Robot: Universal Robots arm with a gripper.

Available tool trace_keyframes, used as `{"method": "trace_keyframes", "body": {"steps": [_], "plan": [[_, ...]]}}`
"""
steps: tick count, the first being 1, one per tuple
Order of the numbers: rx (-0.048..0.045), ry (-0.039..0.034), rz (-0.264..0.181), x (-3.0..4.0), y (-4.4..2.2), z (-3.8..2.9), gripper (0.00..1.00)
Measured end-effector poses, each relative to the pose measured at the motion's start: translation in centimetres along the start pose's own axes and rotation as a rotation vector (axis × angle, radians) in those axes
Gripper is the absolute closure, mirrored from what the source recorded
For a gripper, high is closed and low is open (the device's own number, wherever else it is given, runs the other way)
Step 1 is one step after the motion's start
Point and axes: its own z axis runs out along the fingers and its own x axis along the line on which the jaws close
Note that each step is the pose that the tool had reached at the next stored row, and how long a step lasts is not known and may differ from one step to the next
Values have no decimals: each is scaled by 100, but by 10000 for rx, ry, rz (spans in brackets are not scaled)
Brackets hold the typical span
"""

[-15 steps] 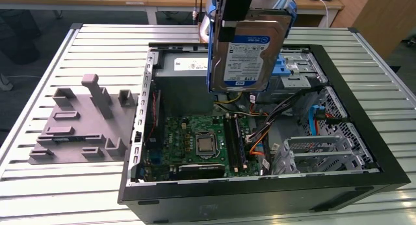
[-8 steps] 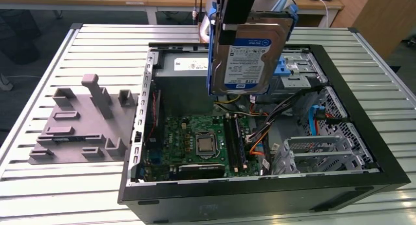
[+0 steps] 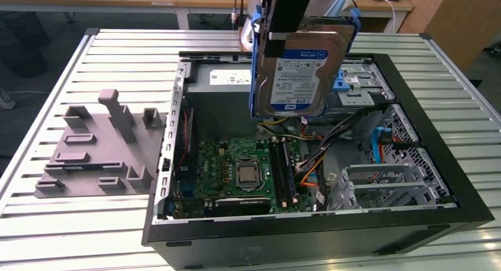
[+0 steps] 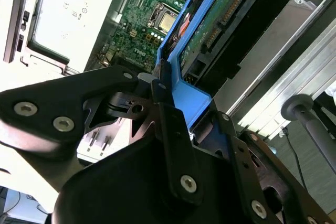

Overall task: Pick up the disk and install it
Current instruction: 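Pick up the disk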

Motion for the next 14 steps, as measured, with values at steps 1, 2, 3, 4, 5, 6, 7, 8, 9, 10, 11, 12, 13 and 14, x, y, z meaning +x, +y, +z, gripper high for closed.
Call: {"method": "trace_keyframes", "body": {"steps": [1,2,3,4,5,6,7,8,9,10,11,12,13,14], "plan": [[0,0,0,6,0,0,64],[0,0,0,13,0,1,64],[0,0,0,19,0,1,64],[0,0,0,26,-1,1,64],[0,0,0,31,-1,2,64],[0,0,0,37,-1,2,64],[0,1,1,42,-1,2,64],[0,0,0,48,-1,3,64],[1,0,1,54,-1,3,64],[1,0,0,60,-1,3,64],[0,1,0,65,-1,3,64],[0,1,0,70,-2,4,64],[0,1,0,76,-2,4,64],[1,0,0,81,-2,5,64]]}}
